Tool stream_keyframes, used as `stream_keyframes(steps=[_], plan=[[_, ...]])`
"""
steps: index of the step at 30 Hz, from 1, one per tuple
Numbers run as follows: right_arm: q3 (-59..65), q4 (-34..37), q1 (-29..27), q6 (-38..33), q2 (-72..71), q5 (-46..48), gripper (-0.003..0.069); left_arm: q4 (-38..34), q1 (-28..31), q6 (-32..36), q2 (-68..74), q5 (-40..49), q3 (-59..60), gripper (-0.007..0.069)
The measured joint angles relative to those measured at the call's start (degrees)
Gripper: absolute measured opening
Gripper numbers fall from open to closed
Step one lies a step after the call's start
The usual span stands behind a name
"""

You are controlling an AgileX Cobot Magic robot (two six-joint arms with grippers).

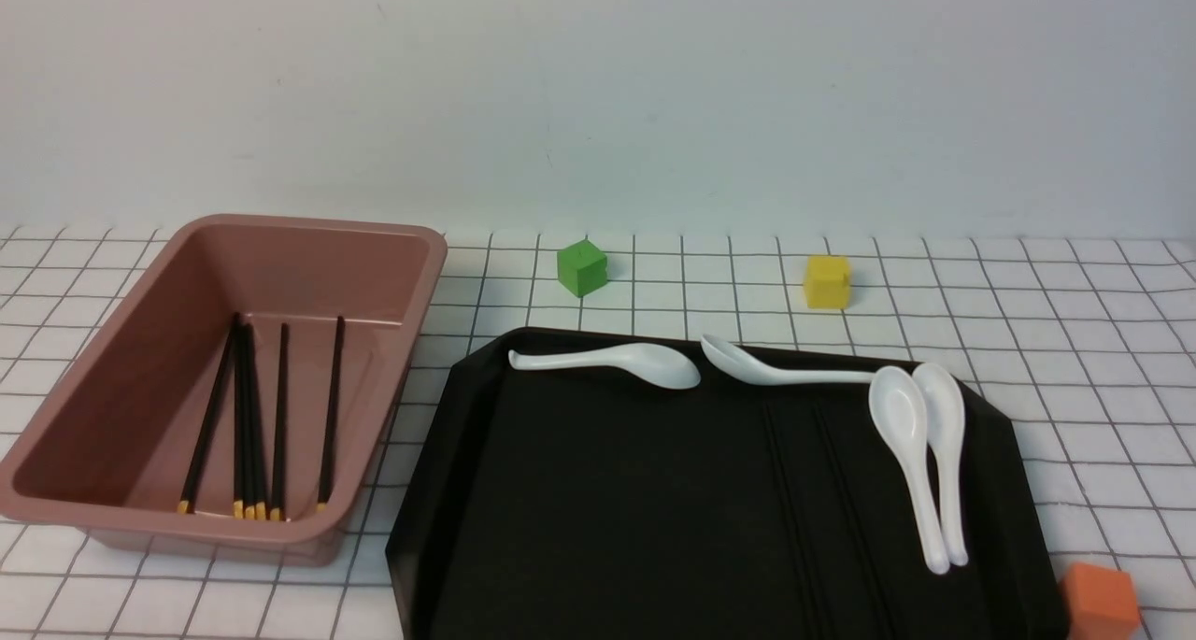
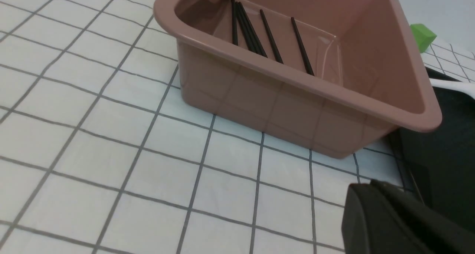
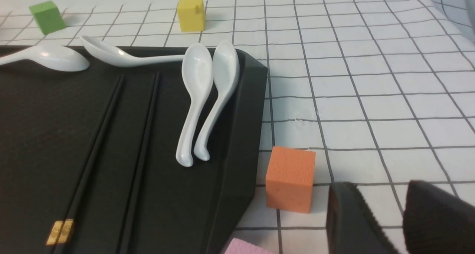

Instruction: On white black tablecloth take chopsticks from black tray and put them in box.

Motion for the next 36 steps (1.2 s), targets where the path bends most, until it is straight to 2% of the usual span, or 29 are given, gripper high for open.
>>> stream_keyframes(steps=[36], plan=[[0.0,0.0,0.0,0.0,0.0,0.0,0.024,0.0,0.0,0.1,0.0,0.0,0.0,0.0029]])
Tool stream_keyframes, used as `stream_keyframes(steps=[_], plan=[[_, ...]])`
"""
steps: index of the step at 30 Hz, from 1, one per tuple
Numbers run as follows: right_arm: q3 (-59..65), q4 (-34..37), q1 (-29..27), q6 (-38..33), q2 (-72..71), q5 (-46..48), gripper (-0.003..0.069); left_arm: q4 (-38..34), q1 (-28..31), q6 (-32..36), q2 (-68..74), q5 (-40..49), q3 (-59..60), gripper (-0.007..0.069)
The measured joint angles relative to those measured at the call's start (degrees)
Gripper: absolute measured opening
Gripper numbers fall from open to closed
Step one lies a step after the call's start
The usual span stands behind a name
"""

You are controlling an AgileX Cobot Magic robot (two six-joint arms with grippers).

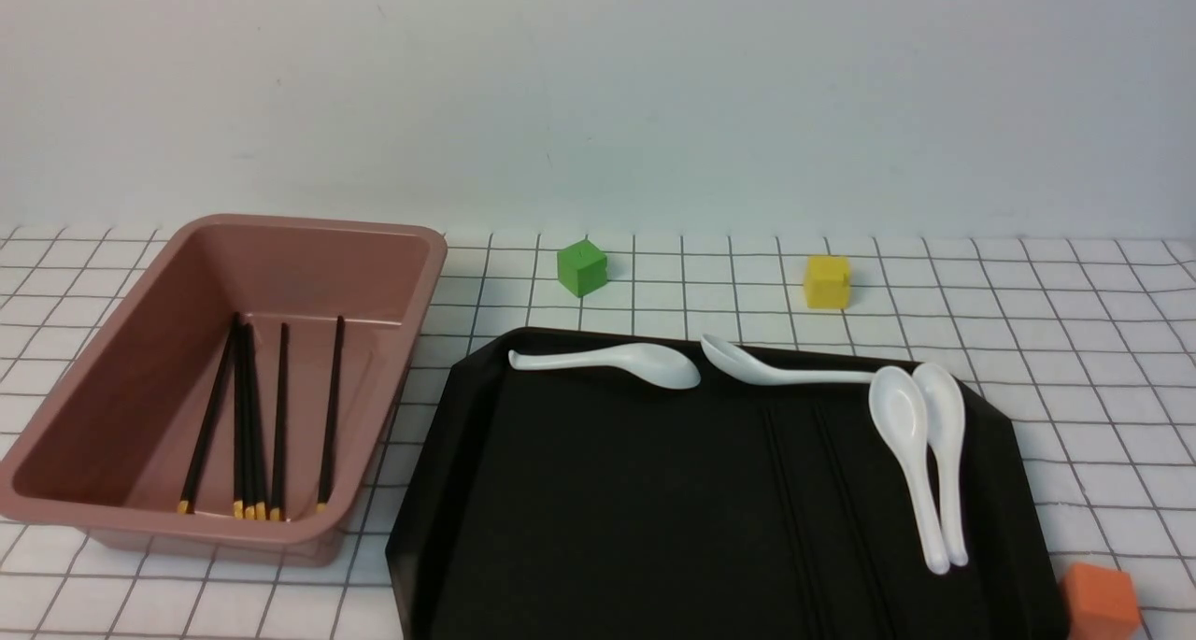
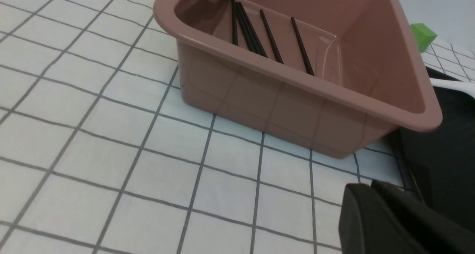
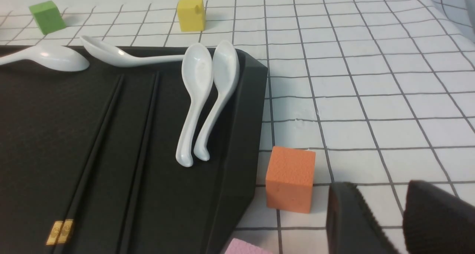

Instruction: On white black tablecloth take chopsticks from black tray and put them in box.

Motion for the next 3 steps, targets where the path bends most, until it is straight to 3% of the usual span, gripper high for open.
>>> stream_keyframes(steps=[3], plan=[[0.0,0.0,0.0,0.0,0.0,0.0,0.024,0.0,0.0,0.0,0.0,0.0,0.0,0.0029]])
